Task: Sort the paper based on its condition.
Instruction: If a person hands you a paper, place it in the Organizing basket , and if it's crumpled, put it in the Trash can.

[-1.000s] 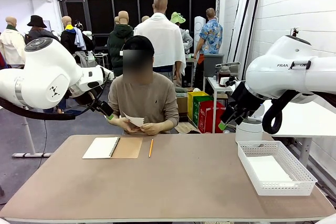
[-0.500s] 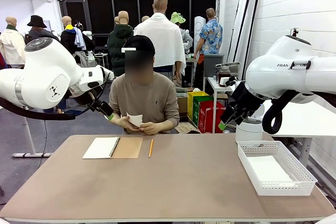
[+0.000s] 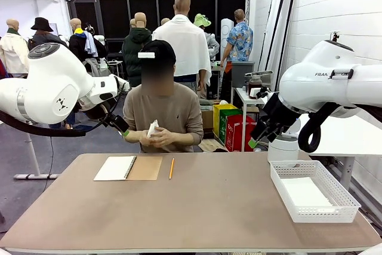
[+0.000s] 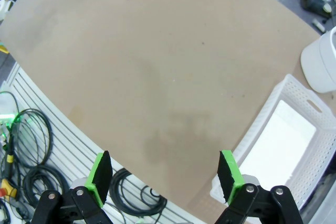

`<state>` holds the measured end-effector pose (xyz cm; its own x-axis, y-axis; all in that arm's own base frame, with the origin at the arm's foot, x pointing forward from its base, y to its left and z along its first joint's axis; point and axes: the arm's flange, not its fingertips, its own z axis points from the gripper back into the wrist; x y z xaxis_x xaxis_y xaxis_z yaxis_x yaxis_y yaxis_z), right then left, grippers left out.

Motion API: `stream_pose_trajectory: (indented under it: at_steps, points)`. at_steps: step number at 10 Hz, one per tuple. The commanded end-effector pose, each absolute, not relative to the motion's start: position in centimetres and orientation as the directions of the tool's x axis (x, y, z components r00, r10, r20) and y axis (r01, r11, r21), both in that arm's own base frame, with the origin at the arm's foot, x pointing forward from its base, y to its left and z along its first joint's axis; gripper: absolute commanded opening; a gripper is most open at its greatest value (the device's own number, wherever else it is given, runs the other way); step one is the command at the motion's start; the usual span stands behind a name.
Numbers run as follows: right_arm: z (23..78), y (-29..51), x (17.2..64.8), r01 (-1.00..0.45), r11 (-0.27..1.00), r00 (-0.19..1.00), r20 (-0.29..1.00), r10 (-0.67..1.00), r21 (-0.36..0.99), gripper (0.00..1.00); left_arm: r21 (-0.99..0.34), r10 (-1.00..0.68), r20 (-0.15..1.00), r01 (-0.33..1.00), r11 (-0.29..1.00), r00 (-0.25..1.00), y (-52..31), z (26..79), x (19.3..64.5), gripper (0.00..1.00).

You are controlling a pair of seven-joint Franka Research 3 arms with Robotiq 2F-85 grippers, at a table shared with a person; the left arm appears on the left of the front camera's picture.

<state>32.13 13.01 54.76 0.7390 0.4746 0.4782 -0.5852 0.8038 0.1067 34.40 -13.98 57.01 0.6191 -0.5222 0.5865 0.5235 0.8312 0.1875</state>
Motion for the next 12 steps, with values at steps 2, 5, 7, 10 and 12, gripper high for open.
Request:
stream_pose_trajectory:
  at_steps: [2,5,7,10,12]
  points:
    - [55.01,13.03,32.13,-0.587,0.802,0.742,0.47,0.478,0.11,1.0,0.187,-0.521,0.587,0.522,0.832,0.62,-13.94,57.05,34.38,1.0]
    - [55.01,13.03,32.13,-0.587,0.802,0.742,0.47,0.478,0.11,1.0,0.187,-0.521,0.587,0.522,0.832,0.62,-13.94,57.05,34.38,1.0]
    - [55.01,13.03,32.13,-0.587,0.802,0.742,0.47,0.478,0.11,1.0,0.187,-0.521,0.587,0.522,0.832,0.62,-13.94,57.05,34.38,1.0]
    - [55.01,13.03,32.13,-0.587,0.802,0.742,0.47,0.478,0.11,1.0,0.187,-0.521,0.587,0.522,0.832,0.62,-13.94,57.05,34.38,1.0]
    - [55.01,13.03,32.13,-0.587,0.802,0.742,0.47,0.478,0.11,1.0,0.187,-0.521,0.587,0.522,0.832,0.62,-13.94,57.05,34.38,1.0]
